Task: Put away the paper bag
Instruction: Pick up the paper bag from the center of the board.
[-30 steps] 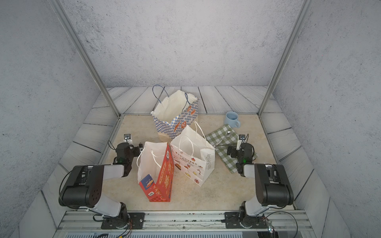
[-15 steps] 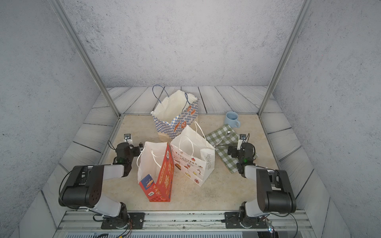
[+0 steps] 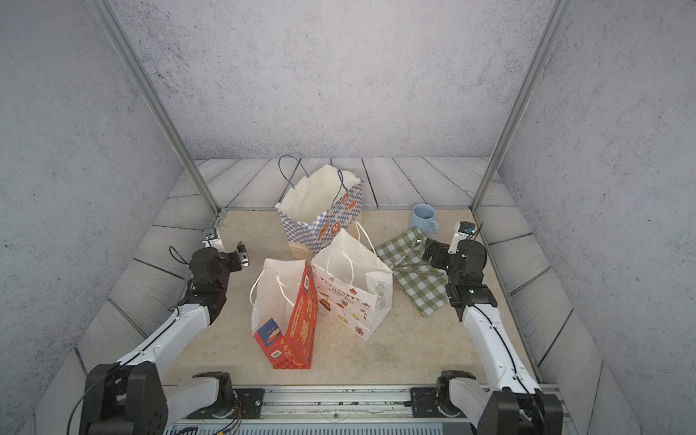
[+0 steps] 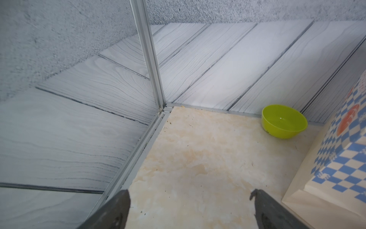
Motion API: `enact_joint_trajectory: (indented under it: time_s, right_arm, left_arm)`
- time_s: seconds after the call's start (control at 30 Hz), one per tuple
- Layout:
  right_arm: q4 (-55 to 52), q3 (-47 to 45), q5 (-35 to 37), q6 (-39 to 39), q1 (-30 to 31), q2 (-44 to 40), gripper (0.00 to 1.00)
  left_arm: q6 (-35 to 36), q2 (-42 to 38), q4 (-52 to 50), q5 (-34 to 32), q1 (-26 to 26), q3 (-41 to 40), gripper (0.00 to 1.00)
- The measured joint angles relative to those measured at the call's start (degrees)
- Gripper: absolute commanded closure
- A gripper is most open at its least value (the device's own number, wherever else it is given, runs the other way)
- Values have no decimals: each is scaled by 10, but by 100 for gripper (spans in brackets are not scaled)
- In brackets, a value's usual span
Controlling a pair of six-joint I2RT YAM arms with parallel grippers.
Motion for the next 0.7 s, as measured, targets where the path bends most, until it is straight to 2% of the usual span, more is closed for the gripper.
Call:
enact_joint_trajectory:
  time_s: [0.17, 0.33, 0.7]
  right_arm:
    - [-59, 26, -52, 21, 0, -53, 1]
    - [-112, 92, -119, 24, 0, -90, 0]
    - [-225, 230, -234, 11, 23, -74, 1]
  left_arm:
    - [0, -31, -71, 42, 0, 65, 1]
    - [1, -57, -121, 99, 0, 110, 1]
    - [-16, -71, -246, 132, 0, 192, 1]
